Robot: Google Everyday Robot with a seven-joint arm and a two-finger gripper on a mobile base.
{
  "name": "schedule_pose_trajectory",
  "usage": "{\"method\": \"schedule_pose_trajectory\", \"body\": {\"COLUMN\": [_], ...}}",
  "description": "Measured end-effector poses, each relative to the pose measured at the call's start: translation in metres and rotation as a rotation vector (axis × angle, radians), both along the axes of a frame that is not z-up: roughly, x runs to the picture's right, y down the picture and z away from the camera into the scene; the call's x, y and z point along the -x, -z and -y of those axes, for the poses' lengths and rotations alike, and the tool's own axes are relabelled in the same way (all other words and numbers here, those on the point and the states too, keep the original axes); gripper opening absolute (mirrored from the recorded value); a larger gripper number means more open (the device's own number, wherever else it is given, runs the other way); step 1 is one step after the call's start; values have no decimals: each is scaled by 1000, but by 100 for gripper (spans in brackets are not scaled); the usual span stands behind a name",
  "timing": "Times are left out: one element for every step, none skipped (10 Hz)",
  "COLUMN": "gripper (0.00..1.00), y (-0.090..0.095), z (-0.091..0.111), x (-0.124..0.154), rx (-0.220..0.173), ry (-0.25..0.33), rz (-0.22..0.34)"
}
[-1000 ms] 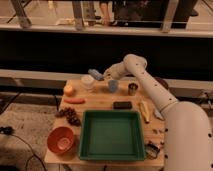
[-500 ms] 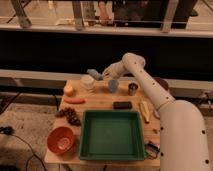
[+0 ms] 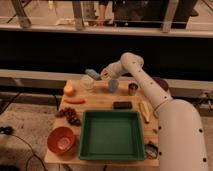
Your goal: Place sponge in paper cup
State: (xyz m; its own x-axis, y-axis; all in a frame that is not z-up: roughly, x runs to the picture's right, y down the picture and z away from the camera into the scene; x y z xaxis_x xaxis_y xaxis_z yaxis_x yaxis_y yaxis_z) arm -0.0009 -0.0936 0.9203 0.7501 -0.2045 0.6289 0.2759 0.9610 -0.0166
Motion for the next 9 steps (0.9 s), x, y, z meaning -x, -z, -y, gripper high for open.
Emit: {"method": "schedule_pose_trajectory", "body": {"gripper": [0, 0, 0, 0, 0, 0, 0, 0, 0], "y": [2, 4, 8, 10, 13, 17, 20, 24, 27], "z": [2, 3, 4, 5, 6, 7, 7, 8, 7], "x": [3, 8, 17, 22, 25, 30, 34, 36, 38], "rx": [-14, -28, -47, -59, -67, -74, -82, -94, -104], "ry": [8, 19, 35, 42, 46, 49, 54, 60, 67], "rz": [-2, -4, -1, 2, 8, 17, 25, 32, 33]}}
